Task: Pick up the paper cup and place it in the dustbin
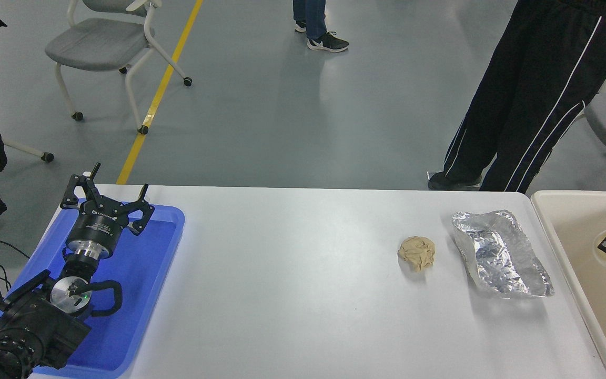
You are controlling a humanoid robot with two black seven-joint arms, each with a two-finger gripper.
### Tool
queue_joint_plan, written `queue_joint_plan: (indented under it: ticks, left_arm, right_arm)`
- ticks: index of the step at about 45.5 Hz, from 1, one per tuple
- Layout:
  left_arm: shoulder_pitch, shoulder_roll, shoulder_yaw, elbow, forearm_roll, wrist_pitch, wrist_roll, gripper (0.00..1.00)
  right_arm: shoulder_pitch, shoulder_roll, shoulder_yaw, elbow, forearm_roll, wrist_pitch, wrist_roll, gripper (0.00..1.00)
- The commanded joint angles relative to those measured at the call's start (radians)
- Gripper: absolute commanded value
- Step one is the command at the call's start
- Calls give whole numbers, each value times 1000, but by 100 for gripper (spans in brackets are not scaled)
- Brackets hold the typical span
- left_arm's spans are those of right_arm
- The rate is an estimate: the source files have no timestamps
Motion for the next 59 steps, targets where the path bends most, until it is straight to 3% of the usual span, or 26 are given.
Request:
queue_joint_plan:
  ticks: [1,4,6,19,27,39,48,59]
  left_arm:
    - [1,0,0,0,0,0,0,100]
    - [-1,0,0,0,0,0,0,100]
    - [-1,0,0,-3,0,0,0,100]
    - [-1,0,0,0,0,0,0,100]
    - [-1,0,0,0,0,0,2,100]
    - [-1,0,0,0,0,0,2,100]
    - [-1,-2,0,0,0,0,2,100]
    - [-1,-2,0,0,0,0,2,100]
  right_arm:
    - [-11,3,9,-1,10,-10,0,86]
    - [-11,3,10,0,11,-10,0,89]
    - [-6,0,18,6,14,-7,0,100]
    - [40,-62,72,42,34,2,0,100]
    - [115,-215,211,215,31,8,2,100]
    - [262,-358,262,476,-10,76,11,100]
    - [389,-459,257,674,-219,214,11,100]
    - [535,-551,238,930,-628,364,9,100]
